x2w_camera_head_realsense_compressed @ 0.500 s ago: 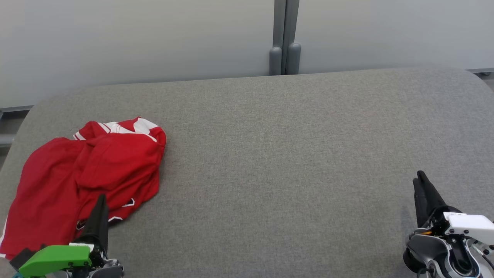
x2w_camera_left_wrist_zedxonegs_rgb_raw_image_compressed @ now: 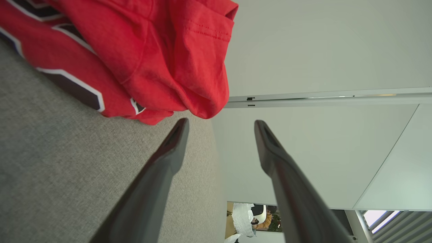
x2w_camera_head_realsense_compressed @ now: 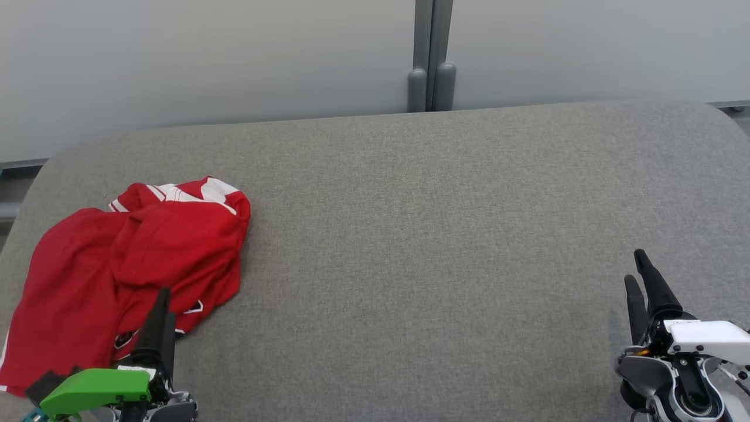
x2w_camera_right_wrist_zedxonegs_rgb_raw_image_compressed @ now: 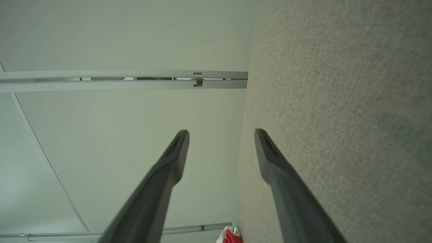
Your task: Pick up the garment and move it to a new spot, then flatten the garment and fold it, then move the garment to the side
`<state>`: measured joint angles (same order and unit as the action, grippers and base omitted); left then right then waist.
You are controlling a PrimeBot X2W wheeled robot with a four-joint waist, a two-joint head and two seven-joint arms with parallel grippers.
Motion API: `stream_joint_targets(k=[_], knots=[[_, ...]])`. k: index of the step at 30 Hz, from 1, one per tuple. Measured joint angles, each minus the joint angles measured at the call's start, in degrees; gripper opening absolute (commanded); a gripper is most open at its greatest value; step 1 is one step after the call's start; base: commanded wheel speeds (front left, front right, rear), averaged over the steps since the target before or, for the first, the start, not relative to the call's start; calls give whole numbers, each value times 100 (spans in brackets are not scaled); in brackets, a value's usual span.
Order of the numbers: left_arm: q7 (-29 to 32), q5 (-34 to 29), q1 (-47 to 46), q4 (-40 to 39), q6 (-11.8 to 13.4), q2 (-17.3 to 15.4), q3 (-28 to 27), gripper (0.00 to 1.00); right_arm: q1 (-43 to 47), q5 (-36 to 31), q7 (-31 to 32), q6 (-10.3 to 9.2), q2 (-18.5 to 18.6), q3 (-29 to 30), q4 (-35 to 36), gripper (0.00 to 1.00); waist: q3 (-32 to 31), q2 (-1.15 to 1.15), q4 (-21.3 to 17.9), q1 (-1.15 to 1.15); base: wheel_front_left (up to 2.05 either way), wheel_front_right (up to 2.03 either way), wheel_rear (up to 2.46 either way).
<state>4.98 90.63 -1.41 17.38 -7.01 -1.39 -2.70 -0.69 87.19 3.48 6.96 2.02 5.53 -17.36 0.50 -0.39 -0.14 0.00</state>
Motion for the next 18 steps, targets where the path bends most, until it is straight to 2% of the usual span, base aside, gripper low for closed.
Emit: stream_joint_targets(k=[10, 18], knots=[[-302, -615, -2, -49, 0, -174, 283, 100, 0, -1004, -201, -12, 235, -290, 102, 100, -6, 0, -18, 0, 0, 0, 0], [-465, -1125, -3, -12, 0, -338, 482, 100, -3, -1801, -321, -160, 364, -485, 281, 100, -23, 0, -30, 0, 0, 0, 0]])
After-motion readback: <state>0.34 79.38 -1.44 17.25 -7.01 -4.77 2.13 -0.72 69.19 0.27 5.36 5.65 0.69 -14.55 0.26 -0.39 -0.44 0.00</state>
